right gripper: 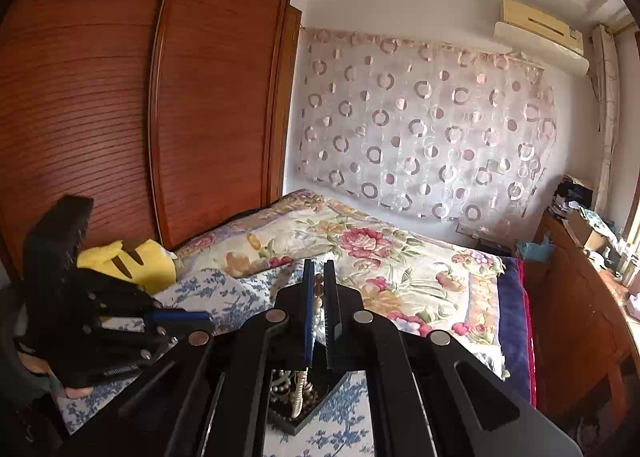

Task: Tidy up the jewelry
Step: 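Carry the pendant and necklace into the black box and open both grippers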

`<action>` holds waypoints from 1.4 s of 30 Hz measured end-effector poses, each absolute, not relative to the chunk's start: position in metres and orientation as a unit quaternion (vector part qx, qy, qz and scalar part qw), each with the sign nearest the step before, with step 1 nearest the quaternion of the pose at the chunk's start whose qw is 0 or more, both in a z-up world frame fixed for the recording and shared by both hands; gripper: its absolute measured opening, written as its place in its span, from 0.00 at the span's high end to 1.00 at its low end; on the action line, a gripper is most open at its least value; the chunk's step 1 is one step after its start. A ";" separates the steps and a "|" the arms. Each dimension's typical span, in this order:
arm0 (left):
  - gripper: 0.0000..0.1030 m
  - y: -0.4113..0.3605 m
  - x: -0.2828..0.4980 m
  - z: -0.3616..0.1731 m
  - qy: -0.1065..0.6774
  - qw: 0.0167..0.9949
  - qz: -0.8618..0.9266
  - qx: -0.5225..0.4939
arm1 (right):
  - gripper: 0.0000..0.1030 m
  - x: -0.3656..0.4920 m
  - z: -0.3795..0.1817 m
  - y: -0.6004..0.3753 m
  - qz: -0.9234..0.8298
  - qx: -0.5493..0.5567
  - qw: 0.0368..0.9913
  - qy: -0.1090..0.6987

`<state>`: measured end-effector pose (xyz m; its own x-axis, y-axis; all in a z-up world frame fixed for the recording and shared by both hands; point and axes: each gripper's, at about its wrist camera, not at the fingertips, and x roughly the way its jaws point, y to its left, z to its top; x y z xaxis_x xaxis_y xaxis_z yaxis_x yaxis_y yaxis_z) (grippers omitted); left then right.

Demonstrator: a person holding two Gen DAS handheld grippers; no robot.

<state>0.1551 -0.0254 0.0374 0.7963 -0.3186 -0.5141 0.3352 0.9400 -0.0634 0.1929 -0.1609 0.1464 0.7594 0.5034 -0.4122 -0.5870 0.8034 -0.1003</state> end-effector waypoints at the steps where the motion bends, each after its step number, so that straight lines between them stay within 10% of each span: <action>1: 0.96 -0.026 0.160 0.037 0.271 0.947 -0.173 0.015 | 0.95 0.195 0.147 -0.161 0.293 -0.113 0.931 0.185; 42: 0.96 -0.042 0.212 0.016 0.308 0.934 -0.181 0.027 | 0.94 0.221 0.023 -0.166 0.308 -0.092 0.891 0.321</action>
<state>0.2119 -0.0424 0.0158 0.7444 -0.3208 -0.5856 0.3544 0.9331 -0.0607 0.2211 -0.1657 0.0233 0.6035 0.4901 -0.6290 -0.6078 0.7933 0.0351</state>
